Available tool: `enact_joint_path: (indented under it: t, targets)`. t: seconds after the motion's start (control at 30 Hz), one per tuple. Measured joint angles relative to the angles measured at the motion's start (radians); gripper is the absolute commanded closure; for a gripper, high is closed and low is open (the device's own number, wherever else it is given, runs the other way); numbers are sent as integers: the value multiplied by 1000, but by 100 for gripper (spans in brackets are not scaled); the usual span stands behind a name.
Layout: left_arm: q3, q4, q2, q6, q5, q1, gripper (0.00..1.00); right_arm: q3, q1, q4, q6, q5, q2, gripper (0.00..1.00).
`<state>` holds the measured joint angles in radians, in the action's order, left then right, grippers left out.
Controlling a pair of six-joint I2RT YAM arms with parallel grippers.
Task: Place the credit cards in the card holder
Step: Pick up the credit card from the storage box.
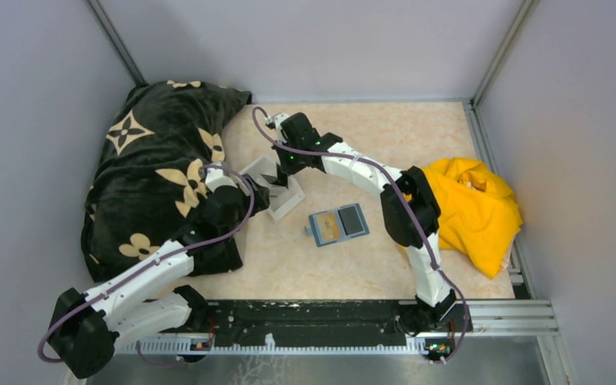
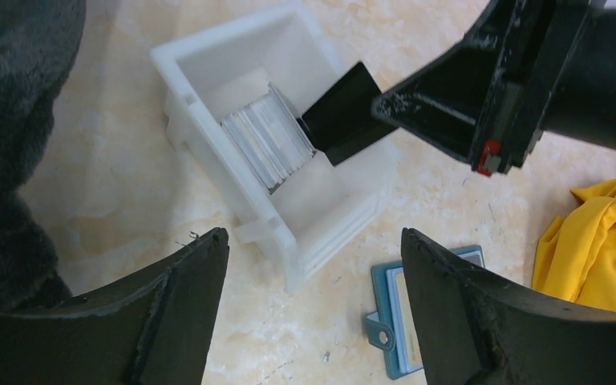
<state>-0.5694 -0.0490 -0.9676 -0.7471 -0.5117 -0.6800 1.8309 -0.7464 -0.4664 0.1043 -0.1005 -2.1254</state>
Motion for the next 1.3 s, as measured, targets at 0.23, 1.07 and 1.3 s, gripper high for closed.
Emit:
enact_joint_path:
  t: [0.23, 1.07, 1.3]
  targets:
    - [2, 111, 0, 143, 85, 45, 10, -137, 1, 37, -16, 6, 136, 100]
    - [-53, 333, -154, 450, 1043, 127, 8, -723, 56, 69, 76, -290, 868, 100]
    - [-112, 310, -222, 457, 1213, 134, 16, -760, 64, 77, 91, -364, 887, 100]
